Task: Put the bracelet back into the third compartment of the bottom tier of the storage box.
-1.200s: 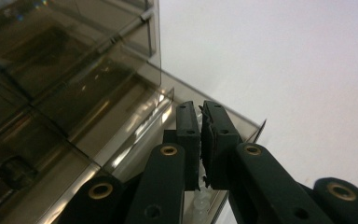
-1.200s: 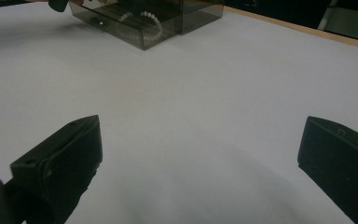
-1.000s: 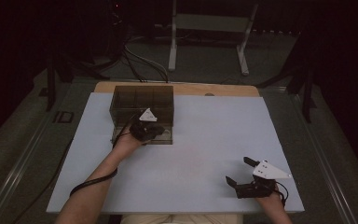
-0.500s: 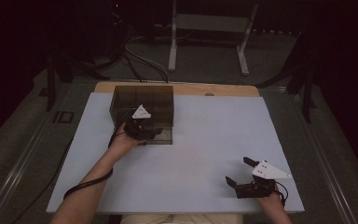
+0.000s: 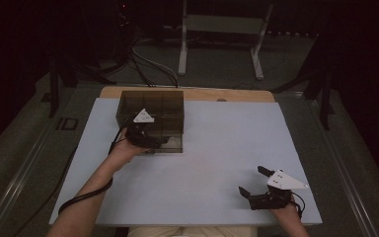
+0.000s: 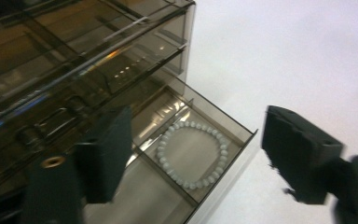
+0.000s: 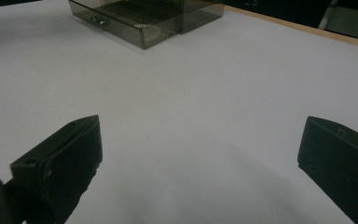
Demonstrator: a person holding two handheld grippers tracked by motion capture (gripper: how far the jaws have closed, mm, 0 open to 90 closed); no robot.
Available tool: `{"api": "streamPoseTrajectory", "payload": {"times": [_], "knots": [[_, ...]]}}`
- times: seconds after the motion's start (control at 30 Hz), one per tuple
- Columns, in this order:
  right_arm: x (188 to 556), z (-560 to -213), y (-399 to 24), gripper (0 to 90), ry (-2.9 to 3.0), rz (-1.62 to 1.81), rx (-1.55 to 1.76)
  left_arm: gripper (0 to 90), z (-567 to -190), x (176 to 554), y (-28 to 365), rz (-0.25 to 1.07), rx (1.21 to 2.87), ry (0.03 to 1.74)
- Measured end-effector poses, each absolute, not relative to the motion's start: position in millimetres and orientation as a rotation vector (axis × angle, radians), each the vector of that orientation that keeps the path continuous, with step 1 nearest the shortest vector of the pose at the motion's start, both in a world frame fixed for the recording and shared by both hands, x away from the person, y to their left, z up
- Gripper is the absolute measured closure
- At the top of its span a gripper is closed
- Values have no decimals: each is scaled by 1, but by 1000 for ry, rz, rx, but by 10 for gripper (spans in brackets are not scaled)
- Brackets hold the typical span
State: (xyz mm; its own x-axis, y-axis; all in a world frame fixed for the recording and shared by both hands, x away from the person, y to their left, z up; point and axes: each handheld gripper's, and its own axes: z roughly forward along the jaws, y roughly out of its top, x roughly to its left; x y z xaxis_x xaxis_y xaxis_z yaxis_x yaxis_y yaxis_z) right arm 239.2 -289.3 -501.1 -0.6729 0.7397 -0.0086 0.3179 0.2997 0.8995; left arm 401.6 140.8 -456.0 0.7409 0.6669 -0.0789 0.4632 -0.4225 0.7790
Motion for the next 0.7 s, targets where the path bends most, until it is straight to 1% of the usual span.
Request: {"api": "streamPoseTrajectory", "payload": {"times": [0.03,0.2,0.23,0.27,0.33,0.37,0.4,0.43,0.7], "knots": [[239,-501,-289,0,2149,1340,943,203,-454,401,142,292,2088,853],[239,-501,-289,0,2151,1339,943,168,-452,399,147,284,2090,860],[239,-501,-289,0,2151,1339,943,148,-452,399,148,286,2095,863],[239,-501,-289,0,2151,1340,944,95,-452,398,149,286,2095,855],[239,-501,-289,0,2150,1344,943,89,-451,396,152,304,2095,864],[239,-501,-289,0,2150,1344,941,75,-451,395,153,296,2090,867],[239,-500,-289,0,2149,1343,941,40,-452,395,155,286,2092,857],[239,-500,-289,0,2149,1344,940,27,-452,394,156,314,2093,872],[239,-501,-288,0,2151,1346,943,27,-452,387,174,331,2074,897]]}}
